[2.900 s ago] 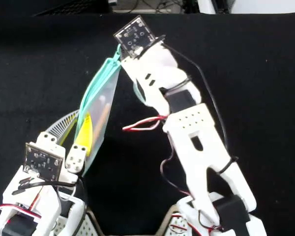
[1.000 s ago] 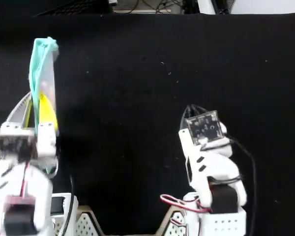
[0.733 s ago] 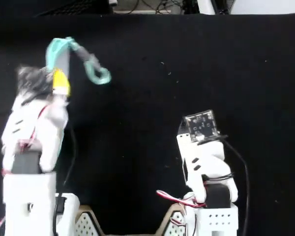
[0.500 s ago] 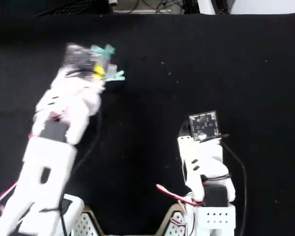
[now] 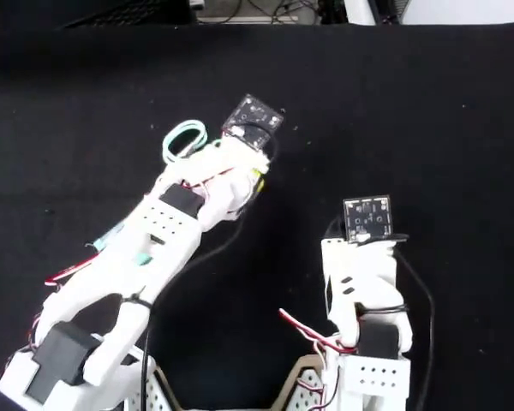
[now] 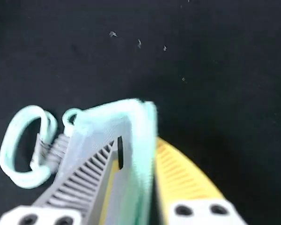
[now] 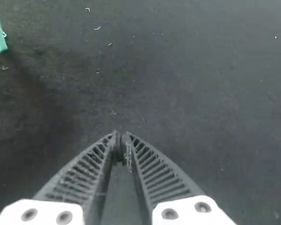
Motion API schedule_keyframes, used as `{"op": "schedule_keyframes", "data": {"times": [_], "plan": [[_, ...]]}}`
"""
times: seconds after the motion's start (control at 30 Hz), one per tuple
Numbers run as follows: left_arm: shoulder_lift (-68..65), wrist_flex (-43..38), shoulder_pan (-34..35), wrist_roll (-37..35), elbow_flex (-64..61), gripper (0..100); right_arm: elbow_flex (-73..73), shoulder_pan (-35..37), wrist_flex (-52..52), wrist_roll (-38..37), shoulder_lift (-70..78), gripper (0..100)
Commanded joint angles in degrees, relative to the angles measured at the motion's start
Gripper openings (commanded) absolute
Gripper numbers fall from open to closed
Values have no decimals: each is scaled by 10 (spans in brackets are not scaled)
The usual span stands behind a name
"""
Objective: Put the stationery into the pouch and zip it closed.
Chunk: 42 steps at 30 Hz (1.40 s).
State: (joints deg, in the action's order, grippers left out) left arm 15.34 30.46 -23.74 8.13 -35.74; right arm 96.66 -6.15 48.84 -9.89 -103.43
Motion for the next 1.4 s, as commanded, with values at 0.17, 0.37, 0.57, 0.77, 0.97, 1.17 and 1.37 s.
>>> {"op": "schedule_keyframes", "data": {"times": [0.17,0.37,0.57,0.77,0.97,1.17,1.37], "plan": [[141,88,-5,-76,57,184,-2,-6,-14,4,-36,12],[238,135,-4,-35,68,185,-2,-5,-14,4,-36,12],[215,101,52,-35,85,185,-1,-5,-10,4,-35,12],[232,162,138,-33,53,176,-1,-5,-10,4,-34,12],[308,221,241,6,-81,47,-1,16,-9,6,-34,12],[458,239,317,54,-269,30,-1,104,-9,4,-35,12],[649,238,412,69,-425,33,-1,101,82,4,-36,12]]}}
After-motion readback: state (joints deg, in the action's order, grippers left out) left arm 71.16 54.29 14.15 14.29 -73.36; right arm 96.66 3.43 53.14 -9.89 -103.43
